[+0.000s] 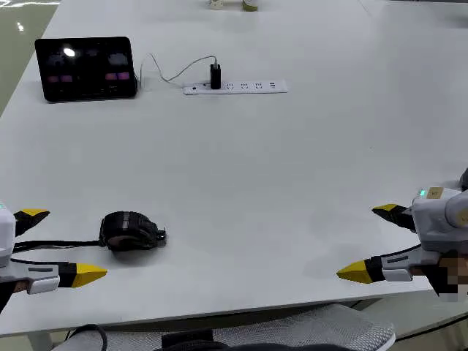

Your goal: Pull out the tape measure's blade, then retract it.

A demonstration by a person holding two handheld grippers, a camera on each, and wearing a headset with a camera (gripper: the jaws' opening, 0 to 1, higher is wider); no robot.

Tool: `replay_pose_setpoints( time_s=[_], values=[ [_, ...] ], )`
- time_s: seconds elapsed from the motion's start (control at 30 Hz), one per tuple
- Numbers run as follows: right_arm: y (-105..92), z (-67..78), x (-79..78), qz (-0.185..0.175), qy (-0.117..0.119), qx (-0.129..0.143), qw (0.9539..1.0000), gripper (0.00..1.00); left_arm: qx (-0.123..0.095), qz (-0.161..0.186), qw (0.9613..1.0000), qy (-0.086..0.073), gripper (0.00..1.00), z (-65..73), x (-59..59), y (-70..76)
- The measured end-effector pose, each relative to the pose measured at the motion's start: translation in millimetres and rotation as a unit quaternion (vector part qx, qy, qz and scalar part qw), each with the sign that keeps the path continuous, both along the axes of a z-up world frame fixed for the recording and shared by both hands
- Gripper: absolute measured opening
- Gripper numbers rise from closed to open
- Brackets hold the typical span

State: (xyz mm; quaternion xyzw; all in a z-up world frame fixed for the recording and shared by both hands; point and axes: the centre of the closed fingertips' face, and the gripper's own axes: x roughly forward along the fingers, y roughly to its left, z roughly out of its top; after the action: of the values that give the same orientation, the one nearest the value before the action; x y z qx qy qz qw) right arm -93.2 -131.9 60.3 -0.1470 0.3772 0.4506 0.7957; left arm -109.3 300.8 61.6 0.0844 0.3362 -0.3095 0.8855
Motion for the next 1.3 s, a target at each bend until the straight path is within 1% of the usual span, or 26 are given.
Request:
replay_pose_setpoints(
  time_s=[0.17, 0.37, 0.53, 0.6, 0.67, 0.77, 0.9, 1.1, 1.3],
  values=[
    [-1.0, -4.1, -1.1, -0.001, 0.002, -0.002, 1.0000, 0.99, 0.003, 0.001, 1.0000, 0.001, 0.99, -1.2, -0.4, 4.0],
    [-4.8, -8.8, -3.1, -0.004, 0.008, -0.005, 0.9999, 0.99, 0.005, 0.001, 1.0000, 0.004, 0.99, -4.6, -1.3, 5.4],
    [-6.5, -11.5, -4.3, -0.003, 0.007, -0.010, 0.9999, 0.99, 0.007, -0.001, 1.0000, 0.004, 0.99, -7.0, -1.1, 6.2],
    [-7.1, -12.2, -2.3, -0.003, 0.001, -0.012, 0.9999, 0.99, 0.007, -0.001, 1.0000, 0.004, 0.99, -7.5, -1.5, 6.3],
    [-7.4, -12.4, -2.2, -0.005, 0.004, -0.011, 0.9999, 0.99, 0.007, -0.002, 1.0000, 0.003, 0.99, -7.3, -2.1, 6.1],
    [-7.2, -13.2, -1.5, -0.003, 0.002, -0.013, 0.9999, 0.99, 0.008, -0.005, 1.0000, 0.001, 0.99, -7.1, -3.2, 5.8],
    [-6.1, -13.8, -0.7, -0.001, 0.001, -0.015, 0.9999, 0.99, 0.009, -0.004, 0.9999, 0.003, 0.99, -8.5, -4.9, 7.0],
    [-6.0, -12.6, 4.9, 0.006, -0.016, -0.016, 0.9997, 0.99, 0.011, -0.009, 0.9999, 0.007, 0.99, -10.5, -5.8, 5.0],
    [-5.6, -12.9, 8.2, 0.012, -0.028, -0.016, 0.9994, 0.99, 0.012, -0.013, 0.9998, 0.003, 0.99, -8.8, -4.5, 1.4]
  ],
)
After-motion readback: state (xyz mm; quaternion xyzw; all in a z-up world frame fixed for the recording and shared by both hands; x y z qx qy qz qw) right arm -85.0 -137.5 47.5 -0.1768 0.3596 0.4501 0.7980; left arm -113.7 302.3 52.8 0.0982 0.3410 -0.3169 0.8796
